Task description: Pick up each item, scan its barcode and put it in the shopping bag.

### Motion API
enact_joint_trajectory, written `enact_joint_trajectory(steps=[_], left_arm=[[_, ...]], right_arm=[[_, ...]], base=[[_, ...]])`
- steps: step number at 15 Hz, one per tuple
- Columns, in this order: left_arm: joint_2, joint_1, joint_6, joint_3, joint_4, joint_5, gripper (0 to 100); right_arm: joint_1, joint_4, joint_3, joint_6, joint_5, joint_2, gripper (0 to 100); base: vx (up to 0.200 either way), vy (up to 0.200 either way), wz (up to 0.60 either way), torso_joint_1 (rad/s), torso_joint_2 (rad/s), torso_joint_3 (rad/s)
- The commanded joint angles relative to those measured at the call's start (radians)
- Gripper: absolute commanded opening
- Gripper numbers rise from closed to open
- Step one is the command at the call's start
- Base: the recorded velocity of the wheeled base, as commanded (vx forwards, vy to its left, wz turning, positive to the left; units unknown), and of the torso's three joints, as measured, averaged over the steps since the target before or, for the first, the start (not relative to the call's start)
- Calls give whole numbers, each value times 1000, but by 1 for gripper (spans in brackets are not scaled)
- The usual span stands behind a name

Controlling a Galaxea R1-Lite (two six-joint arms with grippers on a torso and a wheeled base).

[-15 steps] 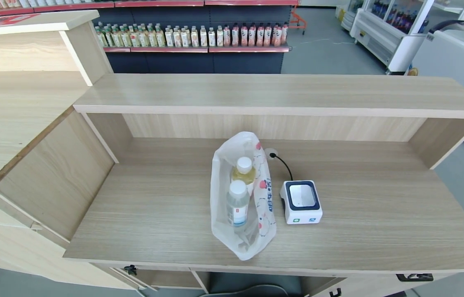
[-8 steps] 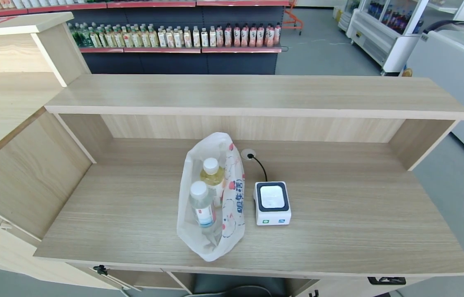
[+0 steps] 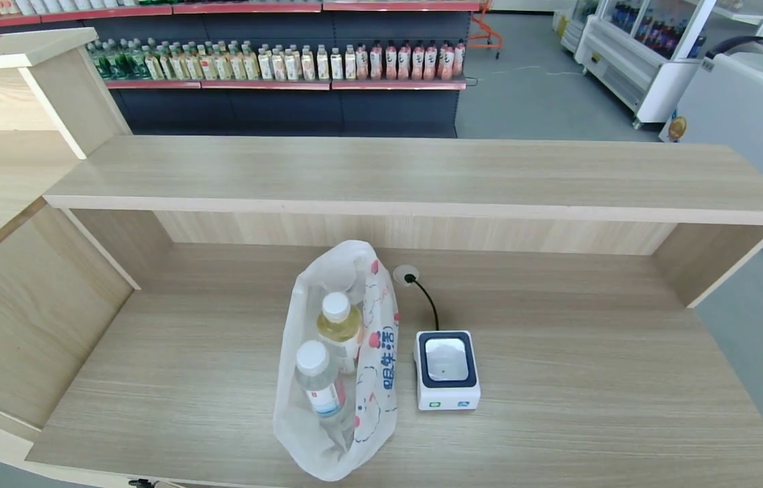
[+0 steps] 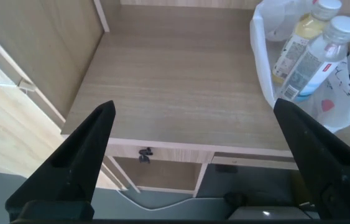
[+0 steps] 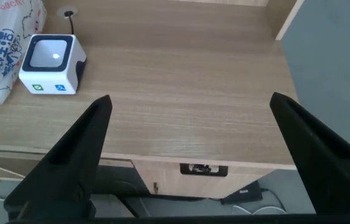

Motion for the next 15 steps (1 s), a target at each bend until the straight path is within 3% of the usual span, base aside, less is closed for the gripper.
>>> enact_joint_trajectory(steps=[1, 2, 3, 15], left_arm=[[-10, 0, -3, 0, 0, 1, 100], [-10, 0, -3, 0, 0, 1, 100], [-10, 0, -3, 2, 0, 1, 100], [-10, 0, -3, 0, 0, 1, 100]], right_arm=[[0, 1, 0, 0, 0, 3, 100], [0, 1, 0, 2, 0, 3, 100], [0, 1, 0, 3, 0, 3, 0], [0, 1, 0, 52, -6, 3, 0]], base=[[0, 0, 0, 0, 0, 0], [0, 0, 0, 0, 0, 0], [0, 0, 0, 0, 0, 0], [0, 0, 0, 0, 0, 0]])
